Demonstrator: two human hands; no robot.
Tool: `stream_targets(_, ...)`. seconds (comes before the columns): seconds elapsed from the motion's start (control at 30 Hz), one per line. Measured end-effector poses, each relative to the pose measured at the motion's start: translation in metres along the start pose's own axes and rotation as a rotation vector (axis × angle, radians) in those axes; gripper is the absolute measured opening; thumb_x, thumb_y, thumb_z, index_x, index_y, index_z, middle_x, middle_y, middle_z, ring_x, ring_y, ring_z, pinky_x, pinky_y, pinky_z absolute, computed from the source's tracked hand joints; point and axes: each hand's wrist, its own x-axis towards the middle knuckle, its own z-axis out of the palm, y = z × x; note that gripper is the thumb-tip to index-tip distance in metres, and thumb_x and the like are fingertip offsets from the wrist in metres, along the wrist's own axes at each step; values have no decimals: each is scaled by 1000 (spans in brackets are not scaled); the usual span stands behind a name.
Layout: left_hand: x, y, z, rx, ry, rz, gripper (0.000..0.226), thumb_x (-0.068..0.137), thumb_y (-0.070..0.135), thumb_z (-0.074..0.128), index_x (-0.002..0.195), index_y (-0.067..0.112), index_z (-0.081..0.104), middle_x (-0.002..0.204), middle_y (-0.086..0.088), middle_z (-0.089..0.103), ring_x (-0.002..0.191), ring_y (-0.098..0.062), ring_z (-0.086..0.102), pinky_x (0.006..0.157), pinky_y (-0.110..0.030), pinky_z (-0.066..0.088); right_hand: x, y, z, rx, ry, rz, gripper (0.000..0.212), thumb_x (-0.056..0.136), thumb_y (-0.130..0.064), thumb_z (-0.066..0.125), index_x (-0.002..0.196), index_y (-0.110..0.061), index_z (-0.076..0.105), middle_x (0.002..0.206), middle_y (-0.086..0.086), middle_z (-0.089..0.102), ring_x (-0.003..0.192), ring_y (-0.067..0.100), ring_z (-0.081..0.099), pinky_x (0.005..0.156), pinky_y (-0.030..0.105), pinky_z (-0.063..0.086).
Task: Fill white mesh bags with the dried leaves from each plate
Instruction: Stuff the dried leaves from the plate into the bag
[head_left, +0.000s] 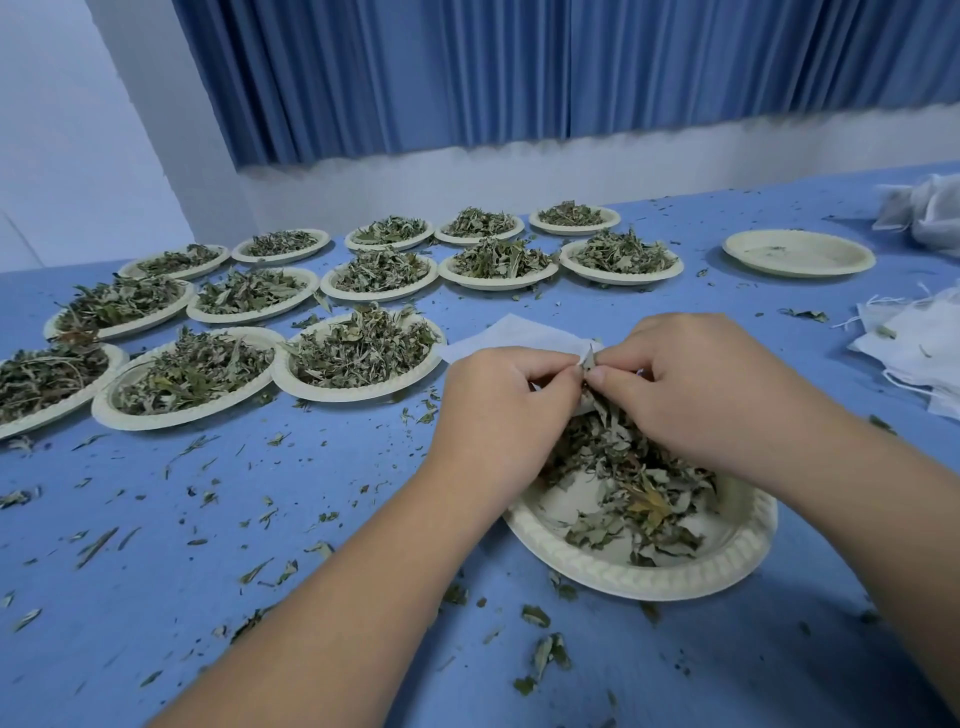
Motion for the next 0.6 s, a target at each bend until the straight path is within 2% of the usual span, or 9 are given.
stream_targets(0.1, 1, -1, 0, -42, 23, -9, 28, 88, 17, 67, 73, 41, 69, 76, 13, 73, 77, -16, 67, 68, -28, 52, -1, 0, 2, -25, 51, -10, 32, 91, -31, 54, 67, -17, 68, 66, 4, 58, 69, 17, 54, 67, 35, 47)
stream_targets(0.2, 1, 1, 2, -54, 19, -8, 31, 87, 16, 68, 78, 46, 68, 78, 23, 71, 81, -7, 68, 72, -25, 53, -1, 0, 6, -92, 58, -20, 32, 92, -29, 52, 68, -16, 68, 68, 6, 59, 71, 21, 56, 66, 36, 49)
stream_targets(0.33, 0, 1, 4, -51, 8, 13, 16, 86, 14, 69, 87, 26, 80, 84, 20, 74, 84, 4, 66, 77, -16, 51, 0, 0, 9, -165, 35, -28, 31, 92, -27, 49, 67, -20, 66, 74, 2, 57, 73, 21, 57, 65, 33, 48)
stream_targets(0.43, -1, 2, 4, -44, 5, 24, 18, 86, 15, 69, 85, 29, 79, 84, 16, 74, 83, 3, 66, 76, -17, 51, -1, 1, 9, -171, 78, -7, 27, 90, -28, 51, 67, -24, 65, 69, -4, 55, 68, 18, 53, 51, 25, 36)
stream_targets(0.47, -1, 2, 4, -43, 12, 27, 21, 86, 15, 69, 80, 33, 77, 82, 16, 74, 81, 2, 66, 74, -18, 51, -2, 1, 9, -147, 116, 0, 22, 88, -29, 54, 71, -26, 66, 67, -6, 56, 68, 17, 53, 51, 24, 36)
stream_targets(0.53, 0, 3, 3, -36, 27, 35, 29, 86, 16, 69, 76, 43, 70, 80, 17, 72, 78, -1, 66, 71, -21, 52, -2, 1, 9, -57, 194, 29, 8, 83, -32, 61, 79, -27, 66, 70, -8, 61, 74, 18, 57, 61, 29, 47)
stream_targets(0.6, 0, 3, 2, -44, 30, 29, 33, 85, 16, 69, 78, 47, 67, 80, 23, 71, 78, 1, 66, 72, -20, 53, -2, -1, 9, 4, 237, 51, 7, 79, -32, 65, 77, -26, 61, 74, -7, 64, 76, 19, 59, 68, 33, 50)
